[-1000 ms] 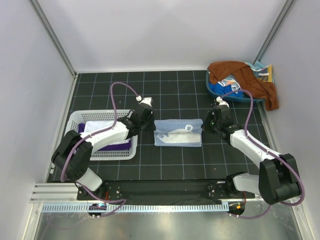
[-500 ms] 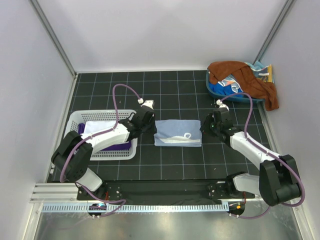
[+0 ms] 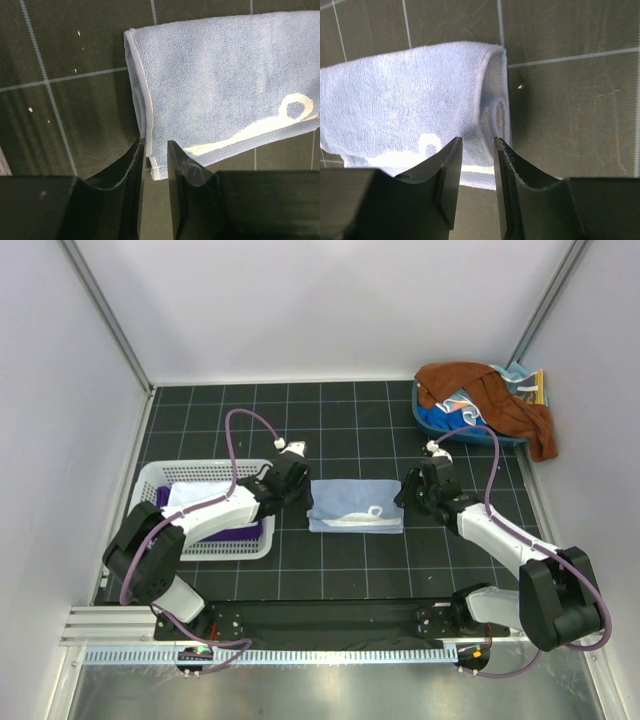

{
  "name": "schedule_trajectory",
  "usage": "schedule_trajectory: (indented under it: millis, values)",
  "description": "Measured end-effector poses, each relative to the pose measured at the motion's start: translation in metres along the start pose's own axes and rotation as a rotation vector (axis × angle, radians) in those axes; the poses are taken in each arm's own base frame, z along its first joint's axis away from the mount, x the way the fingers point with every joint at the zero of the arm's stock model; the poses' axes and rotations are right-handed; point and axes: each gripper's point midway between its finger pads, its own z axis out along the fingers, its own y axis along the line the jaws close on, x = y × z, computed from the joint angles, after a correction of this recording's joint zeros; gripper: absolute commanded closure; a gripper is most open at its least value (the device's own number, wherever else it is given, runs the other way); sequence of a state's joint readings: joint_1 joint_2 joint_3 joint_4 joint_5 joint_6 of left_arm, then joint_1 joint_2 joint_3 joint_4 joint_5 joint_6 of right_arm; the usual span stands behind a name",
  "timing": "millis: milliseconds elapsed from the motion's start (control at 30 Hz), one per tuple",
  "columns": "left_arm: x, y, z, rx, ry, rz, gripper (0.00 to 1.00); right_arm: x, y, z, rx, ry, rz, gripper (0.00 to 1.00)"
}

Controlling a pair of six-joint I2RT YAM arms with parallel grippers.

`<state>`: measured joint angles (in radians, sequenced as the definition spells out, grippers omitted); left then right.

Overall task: Fold and stack the towels
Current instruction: Fold the towel

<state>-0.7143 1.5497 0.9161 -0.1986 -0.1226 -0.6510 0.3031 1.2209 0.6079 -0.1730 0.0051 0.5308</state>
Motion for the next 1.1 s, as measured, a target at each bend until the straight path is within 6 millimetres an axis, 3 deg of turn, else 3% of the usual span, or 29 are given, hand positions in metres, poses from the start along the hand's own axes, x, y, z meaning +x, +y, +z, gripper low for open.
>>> schedule_trajectory:
  millis: [700, 933, 1100]
  values:
    - [0.025, 0.009, 0.014, -0.059, 0.098, 0.001, 0.71, 0.013, -0.002, 0.006, 0.038, 0.031, -0.029, 0.65]
    - [0.024, 0.008, 0.014, -0.057, 0.096, 0.001, 0.77, 0.015, -0.003, 0.007, 0.041, 0.04, -0.029, 0.67]
    - [0.027, 0.009, 0.016, -0.061, 0.104, 0.002, 0.87, 0.016, -0.002, 0.007, 0.037, 0.042, -0.029, 0.78]
